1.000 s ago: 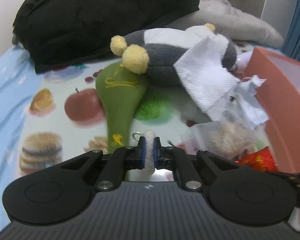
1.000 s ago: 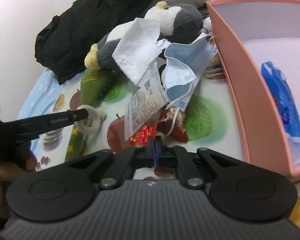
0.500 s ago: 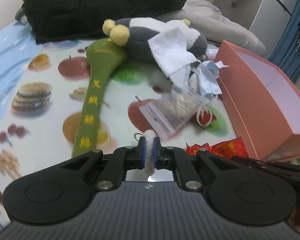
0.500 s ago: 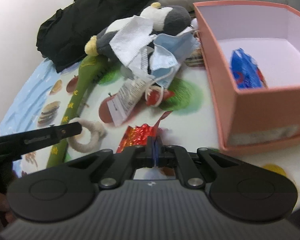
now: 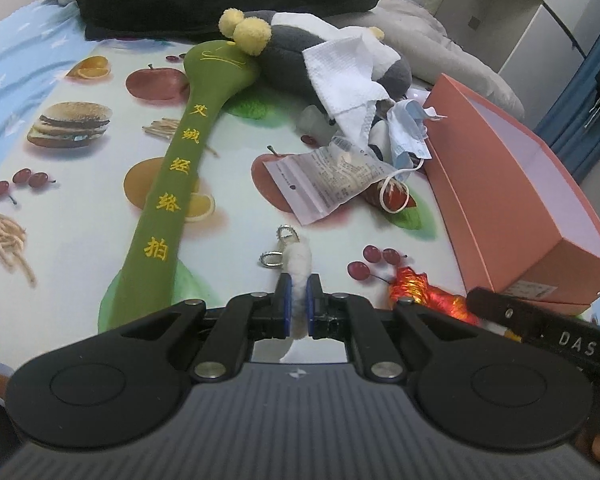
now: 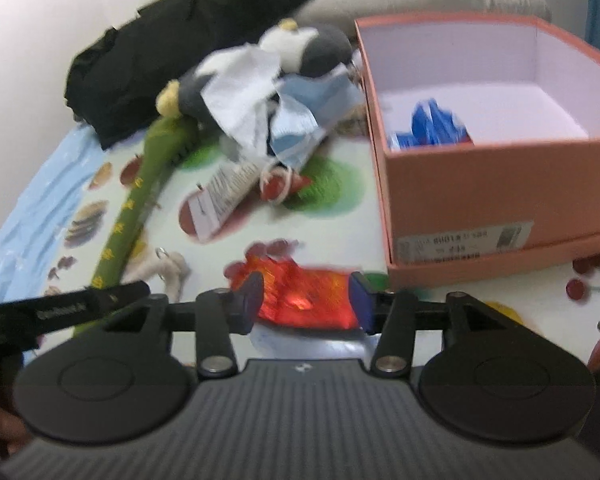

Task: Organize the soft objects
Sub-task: 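Grasp the white fuzzy keychain with the left tool while the right tool grasps the red foil wrapper, then lift and carry the keychain with the left tool while the right tool carries the foil over the box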

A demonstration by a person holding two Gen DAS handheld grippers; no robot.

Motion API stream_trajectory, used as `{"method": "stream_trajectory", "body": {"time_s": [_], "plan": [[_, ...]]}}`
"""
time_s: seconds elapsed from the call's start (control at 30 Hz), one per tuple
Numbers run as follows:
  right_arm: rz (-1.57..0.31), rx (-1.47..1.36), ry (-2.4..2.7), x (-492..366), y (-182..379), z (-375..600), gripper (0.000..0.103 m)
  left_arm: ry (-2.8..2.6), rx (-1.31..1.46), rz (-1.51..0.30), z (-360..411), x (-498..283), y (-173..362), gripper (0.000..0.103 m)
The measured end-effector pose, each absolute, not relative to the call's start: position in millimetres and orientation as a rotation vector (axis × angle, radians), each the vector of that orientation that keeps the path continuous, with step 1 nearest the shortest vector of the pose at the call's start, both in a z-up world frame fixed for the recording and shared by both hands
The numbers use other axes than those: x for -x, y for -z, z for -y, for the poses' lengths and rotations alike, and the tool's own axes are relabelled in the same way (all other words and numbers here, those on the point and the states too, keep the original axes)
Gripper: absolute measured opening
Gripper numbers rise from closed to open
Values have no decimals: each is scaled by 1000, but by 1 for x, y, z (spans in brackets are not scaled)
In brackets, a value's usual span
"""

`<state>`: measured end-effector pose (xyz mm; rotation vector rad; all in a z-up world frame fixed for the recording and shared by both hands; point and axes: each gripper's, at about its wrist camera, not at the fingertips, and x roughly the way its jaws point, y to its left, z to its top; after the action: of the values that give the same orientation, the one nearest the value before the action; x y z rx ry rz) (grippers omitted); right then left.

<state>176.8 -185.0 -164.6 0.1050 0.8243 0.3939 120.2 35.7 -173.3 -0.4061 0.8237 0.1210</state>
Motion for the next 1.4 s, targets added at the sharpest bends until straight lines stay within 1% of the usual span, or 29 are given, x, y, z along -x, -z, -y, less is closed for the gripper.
{"method": "stream_trajectory", "body": {"time_s": [0.17,0.47,0.6,0.7,0.83,1.1,1.4], "plan": [[-794,-74,-449,-181,168,166,50,-123,413,-826,-38,-118,178,9],[-866,44,-454,-200,200,134,48,-140,437,-842,-41,-117,190,9],[-870,57,-472,-197,203,133,48,-145,453,-849,-42,-119,194,9],[-892,56,-511,-196,204,131,44,-149,457,-852,-42,-119,195,9],[-883,70,-519,-192,200,128,43,-154,455,-842,-41,-119,192,9],[-851,34,-537,-187,179,136,41,-151,444,-798,-39,-116,169,9],[-756,10,-564,-180,125,153,41,-105,442,-740,-31,-117,126,9]]}}
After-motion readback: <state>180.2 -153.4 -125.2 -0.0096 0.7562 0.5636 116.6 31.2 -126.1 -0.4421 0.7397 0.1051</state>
